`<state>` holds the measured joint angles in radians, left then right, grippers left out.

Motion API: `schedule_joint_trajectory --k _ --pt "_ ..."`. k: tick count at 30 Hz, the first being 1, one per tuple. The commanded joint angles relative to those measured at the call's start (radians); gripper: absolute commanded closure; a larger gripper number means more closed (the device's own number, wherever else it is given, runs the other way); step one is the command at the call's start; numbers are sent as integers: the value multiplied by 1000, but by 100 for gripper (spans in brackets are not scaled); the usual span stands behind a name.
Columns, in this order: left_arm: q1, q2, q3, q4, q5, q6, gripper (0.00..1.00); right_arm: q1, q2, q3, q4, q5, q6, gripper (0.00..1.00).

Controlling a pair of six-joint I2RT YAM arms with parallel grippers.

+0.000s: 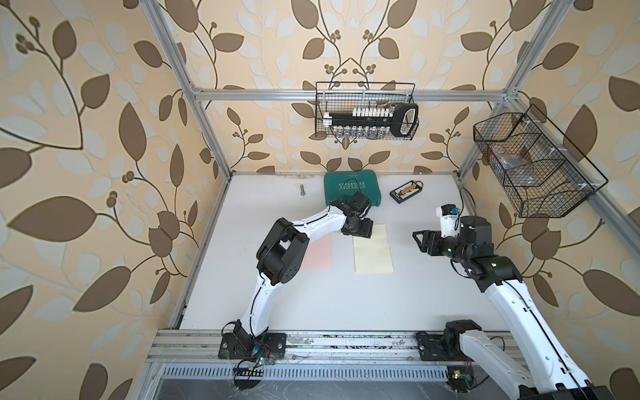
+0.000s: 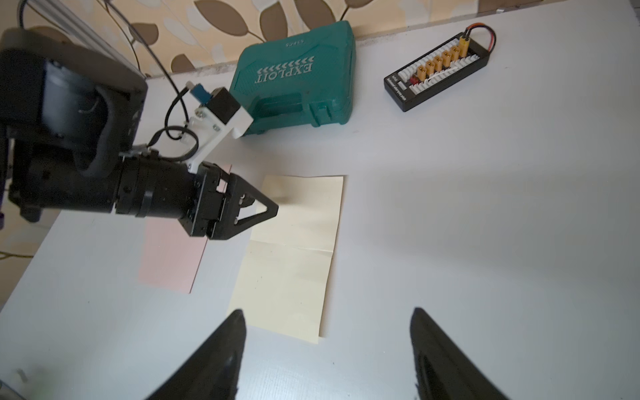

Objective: Fold the letter paper in half and place it into the envelope
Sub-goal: Fold the letter paper at the center of the board.

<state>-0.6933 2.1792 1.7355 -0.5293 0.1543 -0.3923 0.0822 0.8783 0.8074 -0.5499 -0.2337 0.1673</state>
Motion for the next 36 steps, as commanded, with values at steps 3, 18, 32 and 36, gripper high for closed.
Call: schedule_joint_trajectory --k 3,18,32,36 --pt "1 33 72 -25 -1 5 35 55 57 97 -120 10 -139 14" --pt "55 66 78 -1 23 1 41 177 174 205 -168 170 -277 44" --pt "76 142 86 -30 94 4 45 402 295 291 -226 343 -411 14" --pt "75 153 79 -46 82 19 46 451 301 285 -229 383 -439 8"
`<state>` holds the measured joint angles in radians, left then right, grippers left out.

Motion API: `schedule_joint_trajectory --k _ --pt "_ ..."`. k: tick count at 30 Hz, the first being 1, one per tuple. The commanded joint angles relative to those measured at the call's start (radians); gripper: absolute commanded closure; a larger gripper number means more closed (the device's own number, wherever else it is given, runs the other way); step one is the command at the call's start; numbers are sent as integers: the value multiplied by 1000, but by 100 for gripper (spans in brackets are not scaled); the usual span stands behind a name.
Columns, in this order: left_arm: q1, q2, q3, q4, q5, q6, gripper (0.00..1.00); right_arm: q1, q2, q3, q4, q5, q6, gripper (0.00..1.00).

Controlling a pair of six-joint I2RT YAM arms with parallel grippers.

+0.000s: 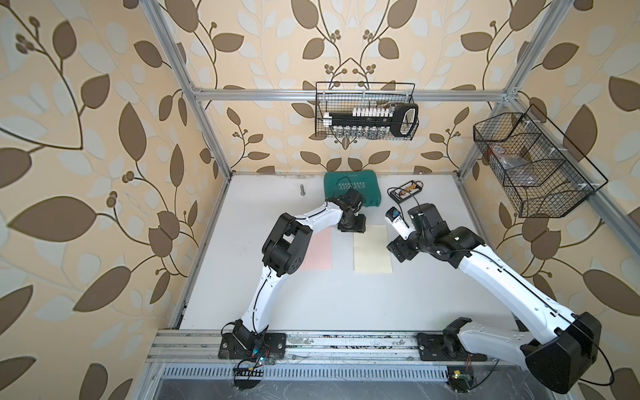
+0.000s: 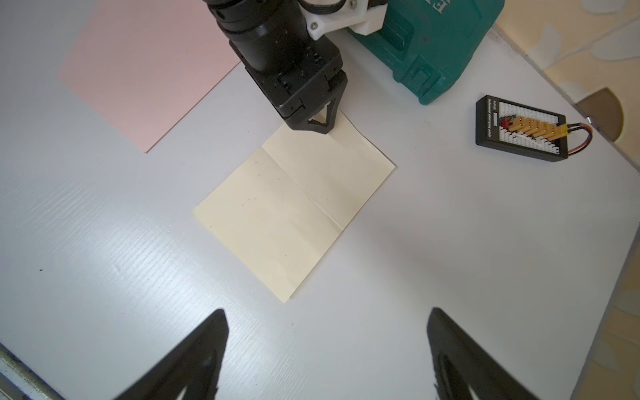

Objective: Fold the letter paper in half and place it into the envelope
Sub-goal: Fold the letter paper at the center of the board.

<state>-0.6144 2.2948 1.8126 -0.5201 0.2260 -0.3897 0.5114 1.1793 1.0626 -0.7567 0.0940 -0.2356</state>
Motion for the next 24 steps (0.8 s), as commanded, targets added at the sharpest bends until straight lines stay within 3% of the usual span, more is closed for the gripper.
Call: schedule_joint_trajectory --k 1,17,24 --pt "-3 42 2 -59 9 19 46 33 -1 25 -23 62 -44 7" --pt "-3 70 17 -140 -39 37 53 158 17 -43 -49 234 -329 2" --pt "-4 71 26 -172 -46 38 54 240 20 -122 -31 271 -352 2"
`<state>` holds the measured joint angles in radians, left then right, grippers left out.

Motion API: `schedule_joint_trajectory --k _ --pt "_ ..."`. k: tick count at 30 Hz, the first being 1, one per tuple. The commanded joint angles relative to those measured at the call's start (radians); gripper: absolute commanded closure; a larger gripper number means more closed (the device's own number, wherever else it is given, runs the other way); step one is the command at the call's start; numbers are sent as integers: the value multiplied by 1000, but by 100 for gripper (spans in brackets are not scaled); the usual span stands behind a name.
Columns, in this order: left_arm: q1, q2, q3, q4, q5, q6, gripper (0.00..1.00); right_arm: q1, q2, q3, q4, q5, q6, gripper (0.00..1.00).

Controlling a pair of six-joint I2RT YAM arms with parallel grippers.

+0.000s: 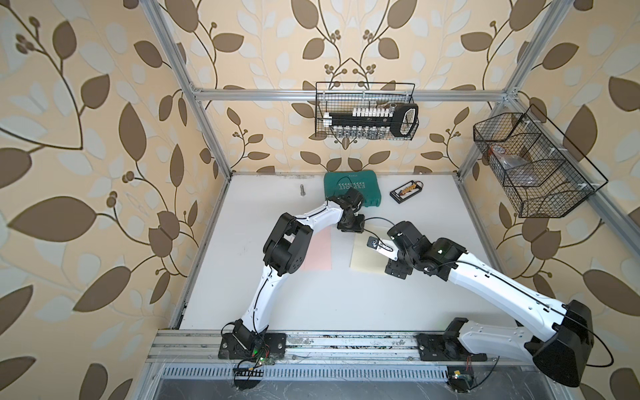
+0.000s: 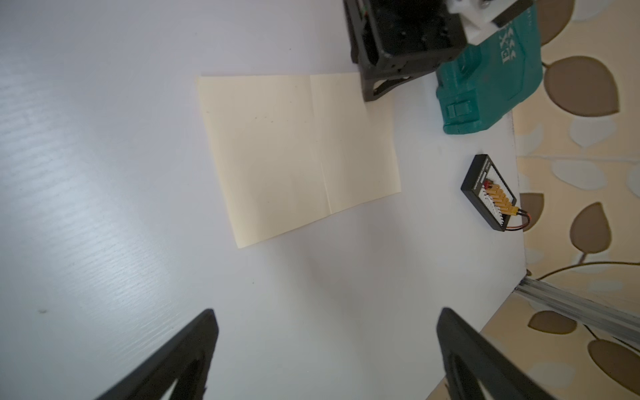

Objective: Fold the letter paper in half and place it into the envelope
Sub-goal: Fold the letter paper at the center of the board.

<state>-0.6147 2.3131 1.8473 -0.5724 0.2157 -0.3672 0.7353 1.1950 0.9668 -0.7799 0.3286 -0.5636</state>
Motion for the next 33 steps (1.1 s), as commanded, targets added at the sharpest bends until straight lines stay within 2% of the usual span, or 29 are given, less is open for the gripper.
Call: schedule_joint_trajectory --k 1,9,15,24,33 --pt "-4 47 -3 -131 -41 21 54 16 3 -31 -2 39 -19 2" --pt "7 -44 62 -173 -106 57 53 18 -9 -16 12 47 38 3" --pt "5 -31 188 -184 -35 23 53 16 -46 -22 12 47 55 3" --pt "-16 24 183 -138 49 -23 57 16 -80 -21 3 55 73 4" --pt "-28 62 145 -92 65 -54 60 16 -72 -28 -11 55 90 6"
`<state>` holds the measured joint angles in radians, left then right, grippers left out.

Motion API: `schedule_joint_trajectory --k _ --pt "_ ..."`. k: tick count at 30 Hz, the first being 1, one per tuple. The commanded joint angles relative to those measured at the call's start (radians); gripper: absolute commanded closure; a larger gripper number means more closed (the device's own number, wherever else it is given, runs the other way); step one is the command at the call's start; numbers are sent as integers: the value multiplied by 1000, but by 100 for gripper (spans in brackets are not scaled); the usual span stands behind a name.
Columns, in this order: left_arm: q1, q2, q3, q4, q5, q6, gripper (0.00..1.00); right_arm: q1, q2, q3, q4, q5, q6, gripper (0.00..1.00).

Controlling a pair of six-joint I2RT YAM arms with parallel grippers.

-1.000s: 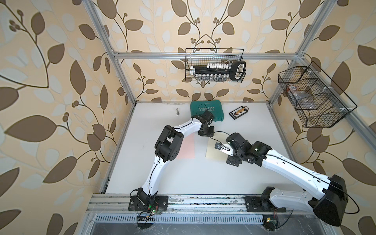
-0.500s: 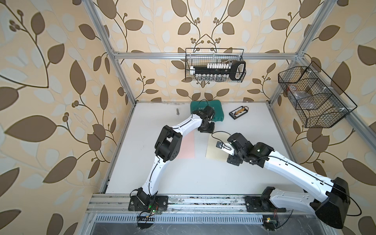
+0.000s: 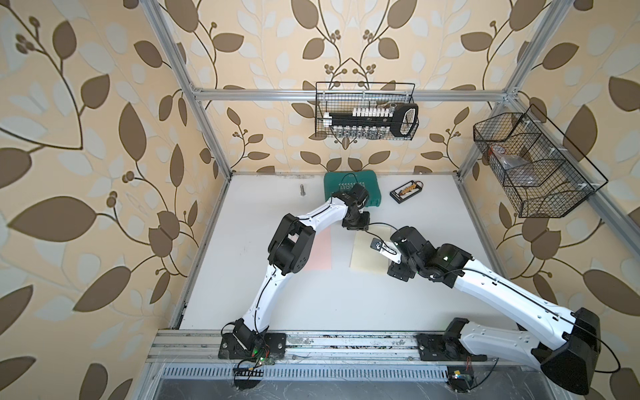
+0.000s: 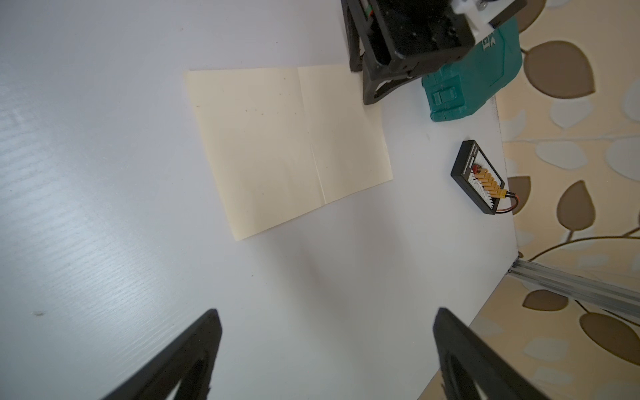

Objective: Fold the letter paper in half and place it into the envelope
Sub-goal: Fold the letter paper at the center of the board.

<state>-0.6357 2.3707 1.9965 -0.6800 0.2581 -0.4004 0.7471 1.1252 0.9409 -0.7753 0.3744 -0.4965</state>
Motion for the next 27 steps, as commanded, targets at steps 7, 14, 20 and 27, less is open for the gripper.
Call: schedule_joint_trajectory --k 7,14,20,27 --pt "-9 39 -17 5 15 -21 66 5 15 -15 -30 -18 9 11" --pt "-9 38 -64 -1 12 -20 68 55 47 -52 -47 -34 -49 8" --pt "-9 32 -74 -13 0 -9 69 138 127 -159 99 61 -104 4" --pt "-9 36 -71 -21 -3 -10 69 182 269 -222 328 166 -177 5"
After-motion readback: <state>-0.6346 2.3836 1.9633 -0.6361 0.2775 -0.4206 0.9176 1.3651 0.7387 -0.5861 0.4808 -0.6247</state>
